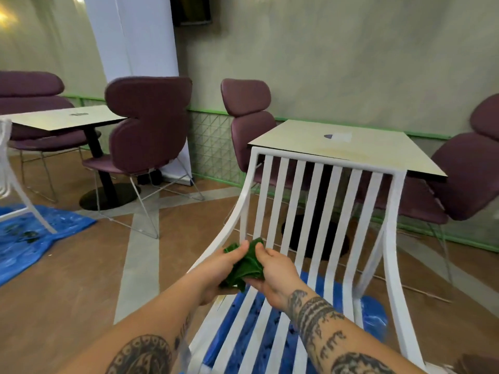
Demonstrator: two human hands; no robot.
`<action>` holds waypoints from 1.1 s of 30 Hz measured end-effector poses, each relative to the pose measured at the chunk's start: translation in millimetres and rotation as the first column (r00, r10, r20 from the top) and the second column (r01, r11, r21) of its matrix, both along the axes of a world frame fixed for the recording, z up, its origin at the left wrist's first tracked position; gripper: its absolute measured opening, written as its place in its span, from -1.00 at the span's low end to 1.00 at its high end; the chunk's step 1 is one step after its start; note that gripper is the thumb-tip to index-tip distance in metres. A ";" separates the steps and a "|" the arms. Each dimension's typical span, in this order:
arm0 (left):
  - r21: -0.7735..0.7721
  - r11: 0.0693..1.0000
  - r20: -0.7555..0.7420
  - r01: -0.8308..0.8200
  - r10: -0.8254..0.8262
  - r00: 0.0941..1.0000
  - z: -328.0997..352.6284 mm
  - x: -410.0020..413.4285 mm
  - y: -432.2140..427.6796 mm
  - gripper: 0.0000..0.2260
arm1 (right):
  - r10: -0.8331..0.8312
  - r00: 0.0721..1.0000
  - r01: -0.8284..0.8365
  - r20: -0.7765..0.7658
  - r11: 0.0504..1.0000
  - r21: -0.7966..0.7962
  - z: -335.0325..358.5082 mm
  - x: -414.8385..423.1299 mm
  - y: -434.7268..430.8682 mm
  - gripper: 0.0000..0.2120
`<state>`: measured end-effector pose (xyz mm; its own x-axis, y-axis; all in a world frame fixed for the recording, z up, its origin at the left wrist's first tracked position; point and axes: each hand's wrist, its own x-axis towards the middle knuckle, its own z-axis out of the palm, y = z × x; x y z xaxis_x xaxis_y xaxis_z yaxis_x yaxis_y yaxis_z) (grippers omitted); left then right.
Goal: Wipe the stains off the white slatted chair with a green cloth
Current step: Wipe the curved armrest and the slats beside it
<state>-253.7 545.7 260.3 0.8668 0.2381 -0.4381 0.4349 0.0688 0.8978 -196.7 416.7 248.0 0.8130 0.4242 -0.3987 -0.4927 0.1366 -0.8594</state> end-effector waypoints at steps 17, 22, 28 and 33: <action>0.175 0.890 0.299 -0.422 0.360 0.884 15.4 -6.0 0.1 -0.56 | -0.072 0.997 0.068 0.028 0.989 0.135 25.0 15.0 -15.2 -0.71; 0.131 0.910 0.340 -0.394 0.332 0.880 30.9 0.8 4.2 -0.75 | -0.045 0.999 0.043 0.006 0.981 0.190 43.3 22.8 11.0 -0.70; -0.108 0.964 0.331 -0.243 0.266 0.905 51.9 33.1 28.0 -0.69 | 0.145 0.974 -0.166 0.171 0.980 0.114 73.5 52.0 49.0 -0.74; -0.027 0.907 0.421 -0.420 0.391 0.818 46.1 74.1 73.3 -0.83 | 0.045 0.928 -0.023 0.369 0.998 -0.064 60.5 97.3 69.0 -0.87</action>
<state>-179.6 619.0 306.4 0.7812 0.6230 -0.0385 -0.0258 0.0939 0.9953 -99.4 485.7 308.5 0.8931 0.4394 -0.0966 -0.1416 0.0707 -0.9874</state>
